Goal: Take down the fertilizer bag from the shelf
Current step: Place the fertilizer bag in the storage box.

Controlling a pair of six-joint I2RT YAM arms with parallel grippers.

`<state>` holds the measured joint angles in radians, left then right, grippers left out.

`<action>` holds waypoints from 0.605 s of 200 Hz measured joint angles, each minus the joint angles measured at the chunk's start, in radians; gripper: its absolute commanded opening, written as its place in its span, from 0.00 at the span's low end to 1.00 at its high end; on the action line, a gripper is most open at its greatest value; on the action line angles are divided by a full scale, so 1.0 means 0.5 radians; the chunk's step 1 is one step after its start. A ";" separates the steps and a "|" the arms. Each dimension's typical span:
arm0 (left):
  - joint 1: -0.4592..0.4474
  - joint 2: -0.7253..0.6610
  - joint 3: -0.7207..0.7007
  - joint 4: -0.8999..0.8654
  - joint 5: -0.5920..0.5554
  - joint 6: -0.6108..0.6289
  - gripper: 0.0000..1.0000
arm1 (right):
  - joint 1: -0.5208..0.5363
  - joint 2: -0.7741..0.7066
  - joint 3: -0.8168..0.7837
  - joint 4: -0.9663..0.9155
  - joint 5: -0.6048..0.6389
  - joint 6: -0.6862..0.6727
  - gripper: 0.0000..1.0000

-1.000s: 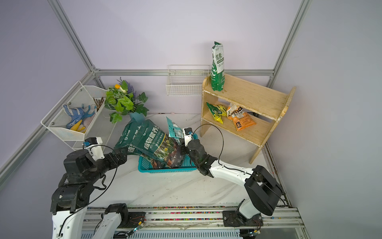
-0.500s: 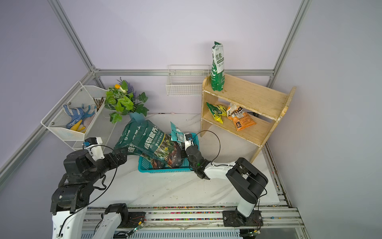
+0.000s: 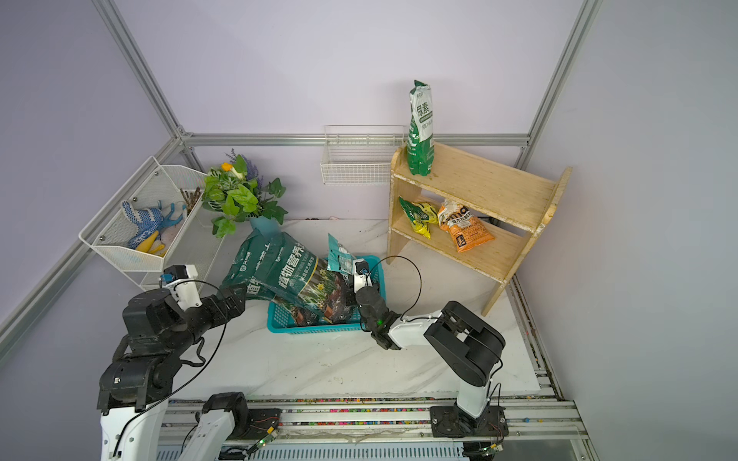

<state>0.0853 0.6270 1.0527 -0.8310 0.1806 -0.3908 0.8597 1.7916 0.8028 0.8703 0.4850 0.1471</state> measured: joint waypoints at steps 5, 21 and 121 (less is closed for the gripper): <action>0.000 0.000 0.000 0.000 0.000 0.000 1.00 | 0.006 0.001 -0.002 0.011 0.009 -0.014 0.10; 0.000 0.000 0.000 0.000 0.000 0.000 1.00 | 0.017 0.002 -0.010 0.025 0.027 -0.043 0.16; 0.000 0.000 0.000 0.000 0.000 0.000 1.00 | 0.079 -0.005 -0.056 0.205 -0.077 -0.111 0.61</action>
<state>0.0853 0.6270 1.0527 -0.8310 0.1806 -0.3908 0.8993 1.7893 0.7750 0.9730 0.4465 0.0917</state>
